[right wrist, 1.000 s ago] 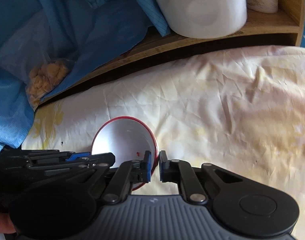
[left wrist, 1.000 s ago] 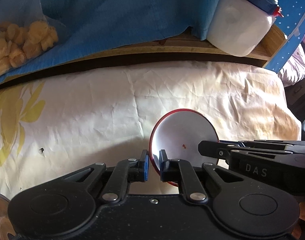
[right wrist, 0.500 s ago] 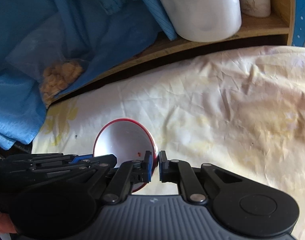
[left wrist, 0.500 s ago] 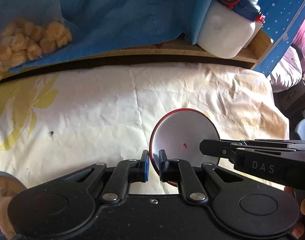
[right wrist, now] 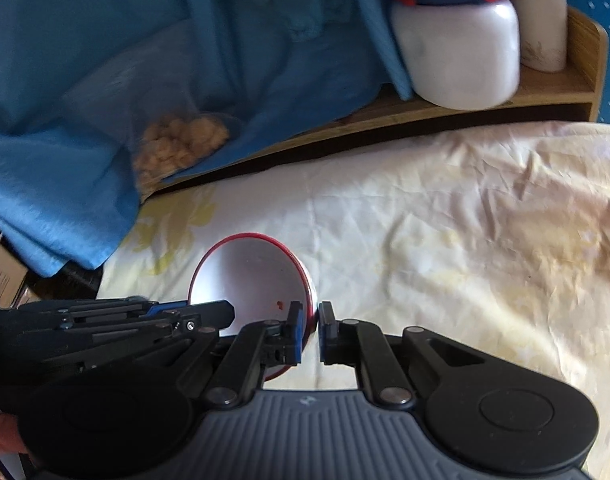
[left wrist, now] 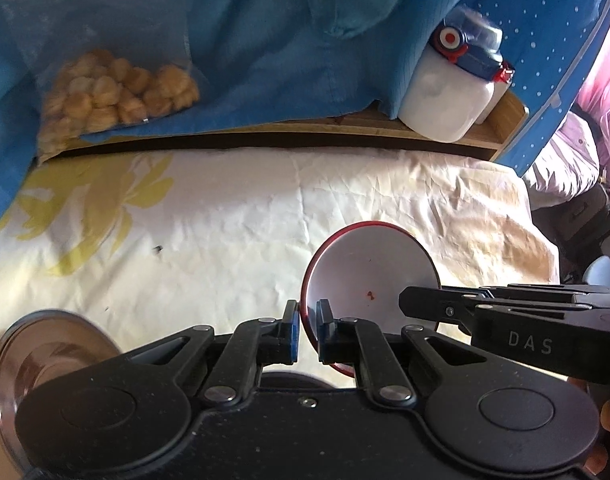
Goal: Organize plates and bowls
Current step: 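Lift the second white bowl with both tools toward the steel bowl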
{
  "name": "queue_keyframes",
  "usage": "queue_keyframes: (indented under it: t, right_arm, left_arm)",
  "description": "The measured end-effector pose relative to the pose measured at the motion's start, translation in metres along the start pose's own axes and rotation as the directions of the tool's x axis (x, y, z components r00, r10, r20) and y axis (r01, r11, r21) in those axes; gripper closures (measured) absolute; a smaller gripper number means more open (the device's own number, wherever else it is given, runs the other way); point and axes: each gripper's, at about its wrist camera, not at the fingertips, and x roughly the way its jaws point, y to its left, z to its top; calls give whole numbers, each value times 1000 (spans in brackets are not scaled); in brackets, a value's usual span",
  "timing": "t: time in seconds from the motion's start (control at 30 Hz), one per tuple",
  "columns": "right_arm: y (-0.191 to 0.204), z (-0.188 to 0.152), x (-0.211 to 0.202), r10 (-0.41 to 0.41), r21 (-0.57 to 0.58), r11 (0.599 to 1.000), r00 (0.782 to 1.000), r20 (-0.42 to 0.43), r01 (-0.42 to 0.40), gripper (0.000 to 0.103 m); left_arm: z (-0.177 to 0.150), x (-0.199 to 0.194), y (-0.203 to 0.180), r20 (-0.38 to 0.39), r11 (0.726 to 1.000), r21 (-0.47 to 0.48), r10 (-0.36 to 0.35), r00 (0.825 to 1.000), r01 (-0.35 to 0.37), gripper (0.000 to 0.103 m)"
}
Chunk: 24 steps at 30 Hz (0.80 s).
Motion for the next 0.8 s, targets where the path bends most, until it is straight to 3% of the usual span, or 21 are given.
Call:
queue_keyframes:
  t: [0.8]
  right_arm:
    - [46,-35,-17,47,-113,992,998,-42,-51,93]
  left_arm:
    - [-48,-43,27,16,995,-101,17,1000,-15,97]
